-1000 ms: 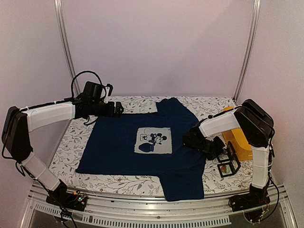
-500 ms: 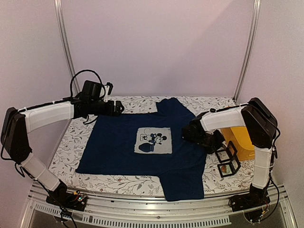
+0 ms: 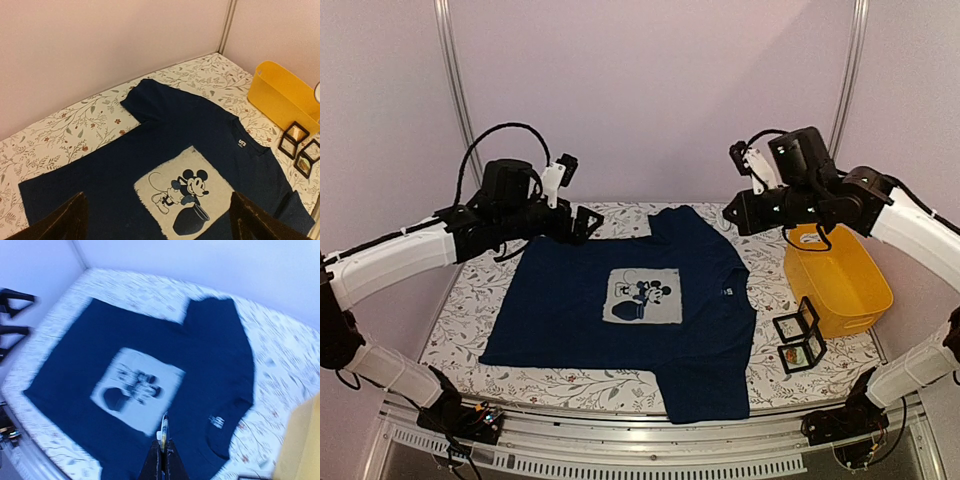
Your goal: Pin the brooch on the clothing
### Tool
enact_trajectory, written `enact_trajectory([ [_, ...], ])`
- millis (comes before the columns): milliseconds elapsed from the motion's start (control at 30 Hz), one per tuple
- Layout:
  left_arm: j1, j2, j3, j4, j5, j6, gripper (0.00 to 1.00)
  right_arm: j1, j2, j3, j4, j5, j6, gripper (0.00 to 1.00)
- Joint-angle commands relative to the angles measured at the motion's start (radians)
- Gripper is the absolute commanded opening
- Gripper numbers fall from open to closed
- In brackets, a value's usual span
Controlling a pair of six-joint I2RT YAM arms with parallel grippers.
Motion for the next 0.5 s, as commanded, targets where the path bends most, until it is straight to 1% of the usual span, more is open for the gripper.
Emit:
enact_trajectory([
  [0,-0.109,-0.069,-0.006,0.016,0.143,0.123,0.97,0.003,-0.144,-0.052,0.406,-0.669,-0.191,0.0],
  [100,-0.182,-0.103,0.001,-0.011,0.288,0.167,0.95,0.004,-0.153,-0.042,0.463,-0.873,-0.207,0.0],
  [200,-0.248,-0.138,0.003,-0.013,0.387,0.181,0.94,0.004,-0.148,-0.044,0.505,-0.988,-0.214,0.0],
  [267,-0.273,-0.156,0.001,0.027,0.441,0.146,0.92,0.004,-0.153,-0.065,0.563,-1.07,-0.199,0.0],
  [333,-0.287,-0.163,0.004,0.068,0.48,0.124,0.9,0.005,-0.158,-0.093,0.622,-1.11,-0.166,0.0],
  [400,-0.296,-0.161,0.015,0.098,0.477,0.095,0.86,0.011,-0.163,-0.114,0.659,-1.122,-0.144,0.0],
  [467,-0.297,-0.148,0.032,0.115,0.483,0.076,0.78,0.021,-0.16,-0.123,0.665,-1.124,-0.137,0.0],
])
